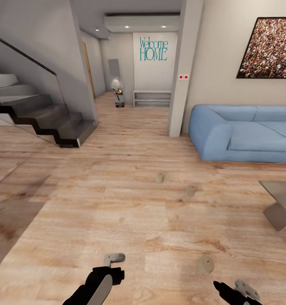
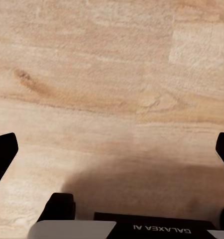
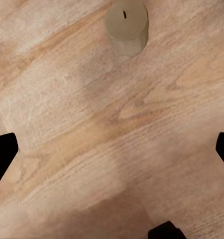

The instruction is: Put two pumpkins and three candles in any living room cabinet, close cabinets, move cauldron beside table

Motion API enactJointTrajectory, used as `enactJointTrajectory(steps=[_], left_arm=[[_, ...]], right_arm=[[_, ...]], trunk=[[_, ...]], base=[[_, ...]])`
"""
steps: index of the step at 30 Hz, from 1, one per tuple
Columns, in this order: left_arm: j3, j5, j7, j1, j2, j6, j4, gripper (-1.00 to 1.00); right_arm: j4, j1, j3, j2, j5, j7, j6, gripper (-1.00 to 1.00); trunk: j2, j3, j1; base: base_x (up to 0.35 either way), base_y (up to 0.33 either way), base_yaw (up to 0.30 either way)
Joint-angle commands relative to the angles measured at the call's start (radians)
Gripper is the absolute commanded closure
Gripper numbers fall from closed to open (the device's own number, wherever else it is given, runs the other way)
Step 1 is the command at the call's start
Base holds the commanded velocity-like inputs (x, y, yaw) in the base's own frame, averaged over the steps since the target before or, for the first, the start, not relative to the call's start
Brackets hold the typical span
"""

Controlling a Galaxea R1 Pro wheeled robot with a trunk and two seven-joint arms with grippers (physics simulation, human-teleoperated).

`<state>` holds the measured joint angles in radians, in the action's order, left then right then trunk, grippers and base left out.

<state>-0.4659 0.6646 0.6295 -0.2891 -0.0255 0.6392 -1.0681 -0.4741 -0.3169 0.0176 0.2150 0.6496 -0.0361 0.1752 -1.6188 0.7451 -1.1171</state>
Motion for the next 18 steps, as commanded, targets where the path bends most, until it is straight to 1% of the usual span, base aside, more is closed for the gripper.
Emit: enactJointTrajectory(steps=[1,10,13,18], left_arm=[[-0.002,0.010,0.010,-0.001,0.000,0.000,-0.001,-1.00],[-0.002,0.011,0.009,-0.001,-0.001,0.000,-0.001,-1.00],[-0.002,0.011,0.009,-0.001,-0.001,-0.001,-0.001,-1.00],[-0.002,0.012,0.009,-0.001,-0.001,0.000,-0.001,-1.00]], right_arm=[[-0.001,0.000,0.002,0.000,0.006,-0.002,0.005,-1.00],[0.000,0.001,-0.003,-0.001,0.004,0.001,0.009,-1.00],[0.003,0.001,-0.010,-0.001,0.005,0.002,0.009,-1.00],[0.004,0.001,-0.011,-0.001,0.006,0.002,0.009,-1.00]], trunk=[[0.000,0.001,-0.001],[0.000,0.001,-0.001],[0.000,0.001,-0.001],[0.000,0.001,-0.001]], base=[[0.350,0.001,0.000],[0.337,-0.096,0.000],[0.329,0.009,0.000],[0.330,0.006,0.000]])
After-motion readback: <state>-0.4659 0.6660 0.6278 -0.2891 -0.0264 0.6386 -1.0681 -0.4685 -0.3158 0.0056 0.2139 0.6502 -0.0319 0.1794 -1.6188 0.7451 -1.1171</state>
